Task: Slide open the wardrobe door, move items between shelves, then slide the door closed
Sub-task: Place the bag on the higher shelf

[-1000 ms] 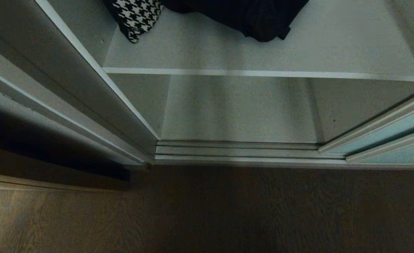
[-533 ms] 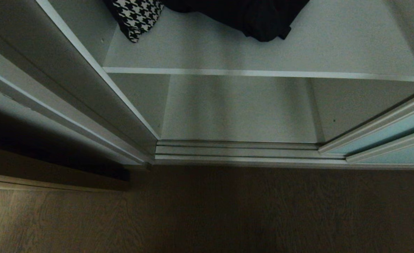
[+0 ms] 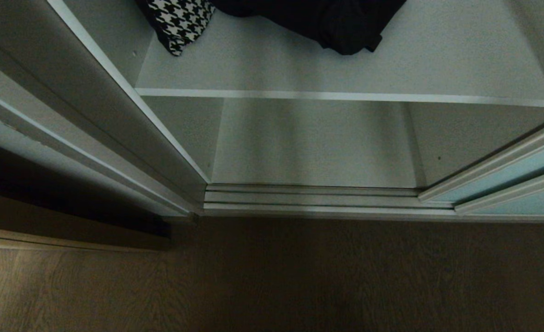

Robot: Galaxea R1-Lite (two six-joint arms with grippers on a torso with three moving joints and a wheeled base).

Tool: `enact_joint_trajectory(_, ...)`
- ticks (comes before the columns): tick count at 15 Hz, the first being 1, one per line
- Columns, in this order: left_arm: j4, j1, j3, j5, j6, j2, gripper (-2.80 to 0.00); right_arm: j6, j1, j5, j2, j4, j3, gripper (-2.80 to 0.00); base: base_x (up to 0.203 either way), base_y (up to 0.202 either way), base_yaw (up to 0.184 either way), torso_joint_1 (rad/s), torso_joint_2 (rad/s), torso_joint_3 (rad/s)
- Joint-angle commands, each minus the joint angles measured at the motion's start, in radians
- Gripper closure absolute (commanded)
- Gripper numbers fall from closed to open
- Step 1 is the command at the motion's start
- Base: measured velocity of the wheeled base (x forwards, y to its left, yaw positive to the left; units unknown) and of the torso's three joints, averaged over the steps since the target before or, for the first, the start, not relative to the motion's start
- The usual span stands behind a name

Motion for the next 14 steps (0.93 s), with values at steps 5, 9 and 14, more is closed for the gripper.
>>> enact_joint_trajectory(5, 0.165, 0.024, -0.086, -0.12, 0.019, -0.023, 0.0, 0.0, 0.0, 0.0, -0.003, 0.0, 0.0, 0.0, 0.0, 0.0, 0.0, 0.0, 0.0, 0.0)
enact_joint_trajectory(9, 0.18, 0.028, -0.027, -0.101, -0.041, 0.019, 0.0, 0.0, 0.0, 0.0, -0.003, 0.0, 0.0, 0.0, 0.0, 0.0, 0.0, 0.0, 0.0, 0.0)
enact_joint_trajectory(14, 0.18, 0.036, -0.047, 0.035, -0.134, 0.183, 0.0, 0.0, 0.0, 0.0, -0.003, 0.0, 0.0, 0.0, 0.0, 0.0, 0.0, 0.0, 0.0, 0.0)
